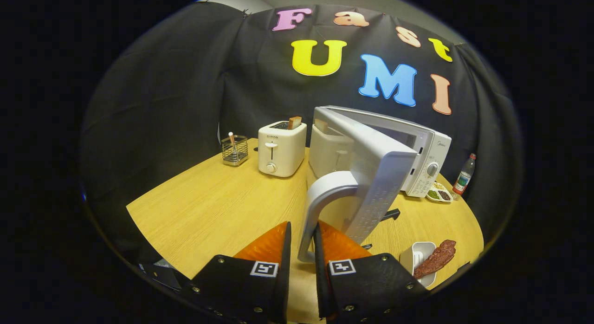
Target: Open the microwave, put the food inside, and close the microwave door.
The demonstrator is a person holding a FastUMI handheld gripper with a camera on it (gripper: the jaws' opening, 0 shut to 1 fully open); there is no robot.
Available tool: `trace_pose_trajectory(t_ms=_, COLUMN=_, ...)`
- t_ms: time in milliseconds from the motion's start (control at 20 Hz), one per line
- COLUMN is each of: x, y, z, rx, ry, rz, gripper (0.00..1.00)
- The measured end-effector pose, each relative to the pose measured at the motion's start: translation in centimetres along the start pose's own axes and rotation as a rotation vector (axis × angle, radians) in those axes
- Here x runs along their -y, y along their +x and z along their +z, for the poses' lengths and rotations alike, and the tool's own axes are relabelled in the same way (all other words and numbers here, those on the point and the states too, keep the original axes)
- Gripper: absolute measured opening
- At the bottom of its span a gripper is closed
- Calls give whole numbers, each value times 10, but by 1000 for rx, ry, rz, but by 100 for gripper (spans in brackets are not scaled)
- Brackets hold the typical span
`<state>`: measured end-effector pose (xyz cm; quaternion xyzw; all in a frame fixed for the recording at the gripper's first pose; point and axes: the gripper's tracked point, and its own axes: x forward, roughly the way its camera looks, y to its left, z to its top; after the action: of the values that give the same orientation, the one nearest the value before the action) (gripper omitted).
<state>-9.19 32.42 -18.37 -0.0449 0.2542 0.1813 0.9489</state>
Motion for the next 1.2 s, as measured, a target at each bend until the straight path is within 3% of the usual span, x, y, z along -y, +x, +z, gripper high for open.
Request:
trace_pose_trajectory(t_ms=400, x=-52, y=-9, z=-1, rx=-11, ry=-11, rz=153, gripper=26)
trace_pose_trajectory(t_ms=650, x=-106, y=-21, z=10, rx=-12, ry=-26, rz=422, gripper=26)
trace_pose_trajectory(t_ms=850, x=-115, y=-55, z=42, rx=62, ry=-19, rz=562, gripper=26)
trace_pose_trajectory(t_ms=1000, x=-101, y=-85, z=76, rx=141, ry=20, rz=614, gripper=26)
trace_pose_trajectory(t_ms=1100, x=-88, y=-97, z=96, rx=179, ry=63, rz=641, gripper=63)
trace_pose_trajectory(t_ms=1200, x=-60, y=-99, z=109, rx=217, ry=100, rz=609, gripper=99)
